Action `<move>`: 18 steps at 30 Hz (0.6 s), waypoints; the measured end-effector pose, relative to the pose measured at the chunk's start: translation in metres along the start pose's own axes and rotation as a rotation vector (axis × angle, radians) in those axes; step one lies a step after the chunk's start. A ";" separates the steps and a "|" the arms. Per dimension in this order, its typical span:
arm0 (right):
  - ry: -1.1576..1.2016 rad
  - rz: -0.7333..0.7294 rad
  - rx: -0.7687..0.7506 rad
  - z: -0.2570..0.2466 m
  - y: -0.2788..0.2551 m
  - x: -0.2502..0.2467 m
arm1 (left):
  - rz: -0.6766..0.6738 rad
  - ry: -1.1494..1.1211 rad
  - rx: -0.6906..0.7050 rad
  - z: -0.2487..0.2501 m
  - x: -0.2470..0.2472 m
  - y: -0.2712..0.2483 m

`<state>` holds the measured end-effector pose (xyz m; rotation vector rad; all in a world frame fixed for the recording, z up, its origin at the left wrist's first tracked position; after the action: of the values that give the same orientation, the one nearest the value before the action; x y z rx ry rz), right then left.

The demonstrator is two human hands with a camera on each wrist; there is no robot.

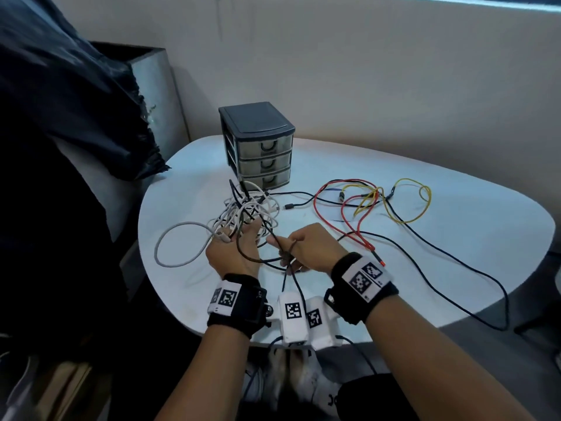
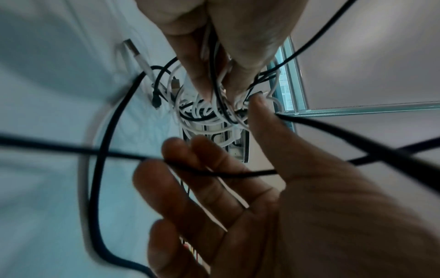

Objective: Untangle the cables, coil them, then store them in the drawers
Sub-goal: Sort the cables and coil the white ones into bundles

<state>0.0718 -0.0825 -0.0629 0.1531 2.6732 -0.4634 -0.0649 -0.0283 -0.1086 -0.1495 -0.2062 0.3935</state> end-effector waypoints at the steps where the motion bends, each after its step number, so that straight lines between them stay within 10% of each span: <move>1: 0.044 0.023 -0.014 -0.002 -0.001 0.000 | -0.002 -0.005 -0.005 -0.001 -0.001 0.002; 9: -0.243 0.078 -0.174 -0.016 -0.001 -0.008 | -0.050 0.064 -0.007 0.002 0.005 -0.003; 18: -0.262 -0.218 -0.284 -0.037 -0.050 -0.027 | 0.133 0.212 -0.015 0.019 0.003 0.033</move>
<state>0.0735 -0.1177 -0.0050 -0.2664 2.4710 -0.1502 -0.0787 0.0052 -0.0961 -0.2195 0.0099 0.5048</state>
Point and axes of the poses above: each hand's wrist, its own y-axis towards the middle knuckle, its own x-axis out of the palm, z = x × y, the point moved 3 cm from there along y, towards the middle knuckle, and after that the axes turned 1 degree about -x, right-handed, at the moved point
